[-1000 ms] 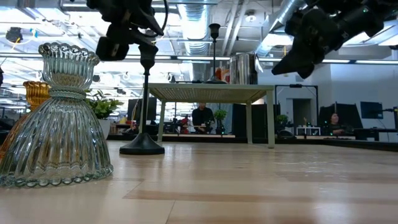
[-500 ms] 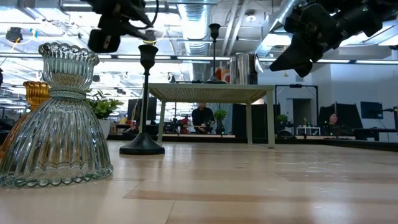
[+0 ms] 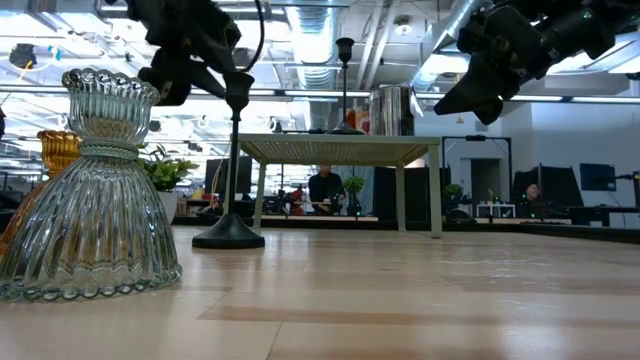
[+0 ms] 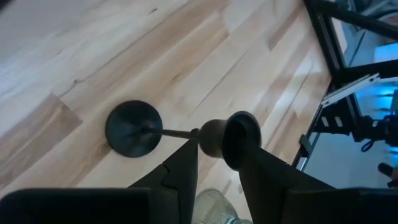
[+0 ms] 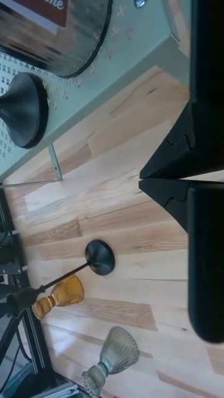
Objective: Pick & Place candle stick holders
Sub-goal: Put the black candle holder on the shelf
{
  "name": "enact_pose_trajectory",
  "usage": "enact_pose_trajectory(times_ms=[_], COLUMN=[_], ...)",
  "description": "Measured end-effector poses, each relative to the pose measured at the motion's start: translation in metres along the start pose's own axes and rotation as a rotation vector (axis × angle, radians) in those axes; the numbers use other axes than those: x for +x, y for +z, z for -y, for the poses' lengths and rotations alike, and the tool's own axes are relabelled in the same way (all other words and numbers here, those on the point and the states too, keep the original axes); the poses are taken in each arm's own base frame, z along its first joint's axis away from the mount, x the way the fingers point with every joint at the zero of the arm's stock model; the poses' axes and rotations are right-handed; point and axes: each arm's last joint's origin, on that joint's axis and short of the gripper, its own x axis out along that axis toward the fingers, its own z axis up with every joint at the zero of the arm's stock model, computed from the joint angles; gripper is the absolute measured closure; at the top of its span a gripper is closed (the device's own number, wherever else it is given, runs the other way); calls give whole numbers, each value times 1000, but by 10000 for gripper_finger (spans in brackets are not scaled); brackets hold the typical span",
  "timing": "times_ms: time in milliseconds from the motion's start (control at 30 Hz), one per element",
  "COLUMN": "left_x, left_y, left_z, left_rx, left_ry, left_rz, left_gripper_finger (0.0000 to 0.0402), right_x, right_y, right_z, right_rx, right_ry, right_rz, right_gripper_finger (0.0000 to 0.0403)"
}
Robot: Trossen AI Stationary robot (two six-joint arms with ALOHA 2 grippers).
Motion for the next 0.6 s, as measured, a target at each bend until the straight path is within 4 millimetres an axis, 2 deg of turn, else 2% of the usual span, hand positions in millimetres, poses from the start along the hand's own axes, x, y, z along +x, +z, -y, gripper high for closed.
enact_pose_trajectory(times_ms=[400,600], left_x=[10,18], left_y=[0,1], left_z=[-1,-1], left_rx=[-6,-10], left_ry=[23,33], left_rz=[-14,-24], left_gripper_finger=[291,305], right_x=[0,0], right_y=[0,0], right_z=[1,1], right_rx=[1,1], right_ry=[-23,-26], right_rz=[7,8], right_gripper_finger=[403,403])
